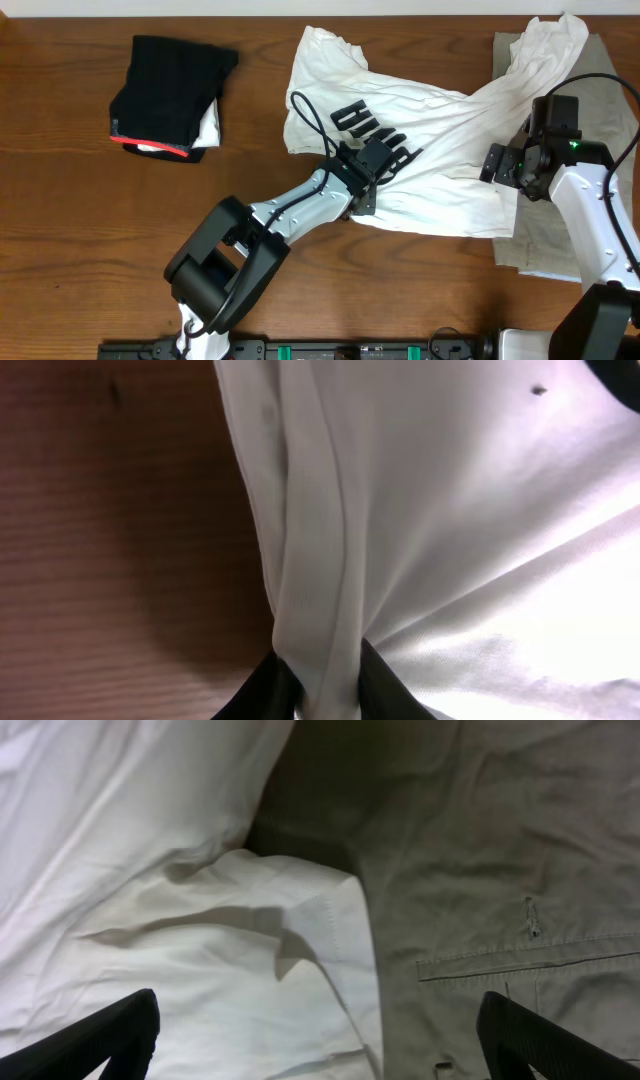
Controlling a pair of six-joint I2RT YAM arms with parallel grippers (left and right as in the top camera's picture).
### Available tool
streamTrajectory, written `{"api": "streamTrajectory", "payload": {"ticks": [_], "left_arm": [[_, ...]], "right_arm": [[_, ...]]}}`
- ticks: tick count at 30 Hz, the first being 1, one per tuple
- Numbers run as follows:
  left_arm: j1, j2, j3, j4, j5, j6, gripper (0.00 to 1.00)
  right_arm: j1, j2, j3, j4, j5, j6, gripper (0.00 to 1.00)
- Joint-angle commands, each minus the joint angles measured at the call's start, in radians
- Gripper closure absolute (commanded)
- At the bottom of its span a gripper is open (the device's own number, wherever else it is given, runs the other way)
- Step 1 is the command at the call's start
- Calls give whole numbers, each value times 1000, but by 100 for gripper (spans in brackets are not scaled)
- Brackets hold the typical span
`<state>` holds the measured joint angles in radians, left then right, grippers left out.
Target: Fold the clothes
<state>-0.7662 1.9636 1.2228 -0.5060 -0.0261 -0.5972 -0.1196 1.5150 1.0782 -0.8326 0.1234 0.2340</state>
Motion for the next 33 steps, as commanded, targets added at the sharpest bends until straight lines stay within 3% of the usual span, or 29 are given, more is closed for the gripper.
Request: {"api": "streamTrajectory", "payload": {"ticks": [1, 12, 20, 24, 27, 29, 32, 33], "left_arm": [[26, 23, -11, -62, -13, 62, 80], [150, 23, -11, -249, -72, 108, 80], [266, 22, -11, -293, -71, 107, 79], [294, 20, 0, -293, -51, 107, 58], [301, 14, 16, -286, -17, 108, 49], [300, 5, 29, -282, 4, 107, 45], [300, -21, 51, -273, 39, 112, 42], [300, -36, 58, -273, 42, 114, 41]], "right_arm": [[-12, 4, 5, -1, 0, 11, 1], [-12, 4, 5, -1, 0, 11, 1], [-13, 4, 5, -9, 4, 11, 1], [-13, 4, 5, -13, -25, -14, 1], [-13, 4, 5, -8, -118, -98, 17], [-13, 4, 5, -2, -175, -154, 36], [-12, 12, 5, 5, -205, -190, 80], [-12, 20, 5, 8, -204, -192, 91]]}}
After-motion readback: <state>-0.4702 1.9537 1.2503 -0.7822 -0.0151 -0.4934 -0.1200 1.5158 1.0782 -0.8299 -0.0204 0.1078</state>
